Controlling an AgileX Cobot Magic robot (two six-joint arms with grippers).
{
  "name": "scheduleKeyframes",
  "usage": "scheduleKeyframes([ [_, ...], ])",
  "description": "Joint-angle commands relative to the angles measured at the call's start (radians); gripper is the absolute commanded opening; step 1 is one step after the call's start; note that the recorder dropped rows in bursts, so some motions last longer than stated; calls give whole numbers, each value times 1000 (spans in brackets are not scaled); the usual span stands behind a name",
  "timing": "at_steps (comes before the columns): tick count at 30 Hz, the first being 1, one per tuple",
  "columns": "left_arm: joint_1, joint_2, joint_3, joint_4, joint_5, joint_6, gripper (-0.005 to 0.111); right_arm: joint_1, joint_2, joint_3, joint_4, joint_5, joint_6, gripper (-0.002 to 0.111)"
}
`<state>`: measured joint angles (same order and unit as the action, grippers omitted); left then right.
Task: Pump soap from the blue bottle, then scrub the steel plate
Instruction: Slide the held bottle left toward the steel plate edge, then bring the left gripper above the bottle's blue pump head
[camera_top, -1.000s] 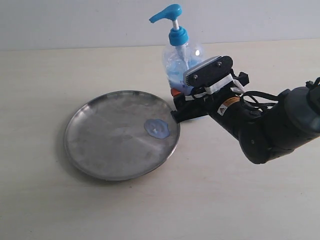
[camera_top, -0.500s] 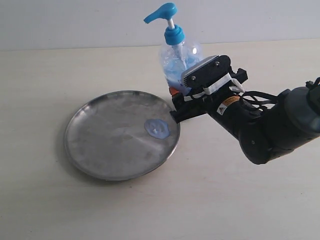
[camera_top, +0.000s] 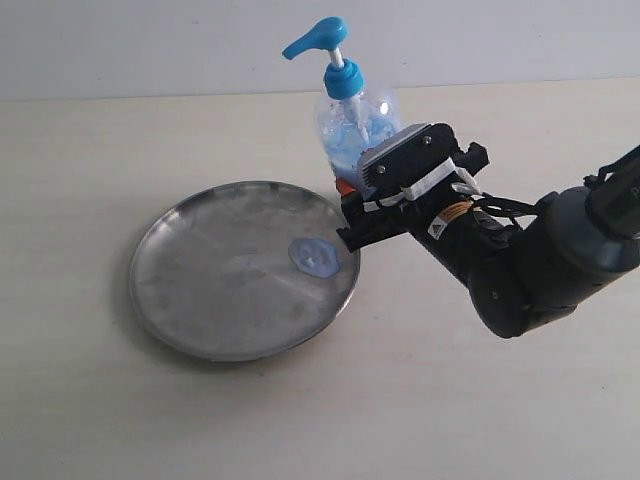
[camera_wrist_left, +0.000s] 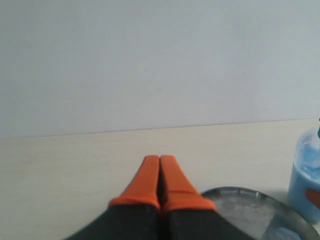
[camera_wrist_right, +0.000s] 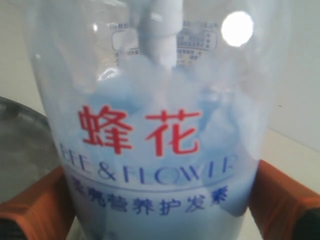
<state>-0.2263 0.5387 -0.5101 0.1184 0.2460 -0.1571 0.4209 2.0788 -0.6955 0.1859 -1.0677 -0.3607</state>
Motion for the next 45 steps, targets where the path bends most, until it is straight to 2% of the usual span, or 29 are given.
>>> scheduleKeyframes([
  [1, -6, 4, -5, -3, -17, -8, 0, 4, -12, -21, -17, -138, -12, 0],
  [7, -10, 19, -5, -80, -19, -8, 0, 4, -6, -58, -20, -64, -38, 0],
  [10, -39, 47, -5, -80, -19, -6, 0, 4, 5, -68, -20, -54, -39, 0],
  [18, -178, 207, -112, -80, 35, -1, 0, 4, 5, -70, 32, -54, -60, 0],
  [31, -434, 654, -454, -82, 65, 1, 0, 4, 5, -71, 57, -29, -61, 0],
  [34, -454, 733, -534, -112, 65, -1, 0, 4, 5, -71, 57, -12, -53, 0],
  [45, -454, 949, -758, -188, 65, 30, 0, 4, 5, -71, 57, 0, -53, 0],
])
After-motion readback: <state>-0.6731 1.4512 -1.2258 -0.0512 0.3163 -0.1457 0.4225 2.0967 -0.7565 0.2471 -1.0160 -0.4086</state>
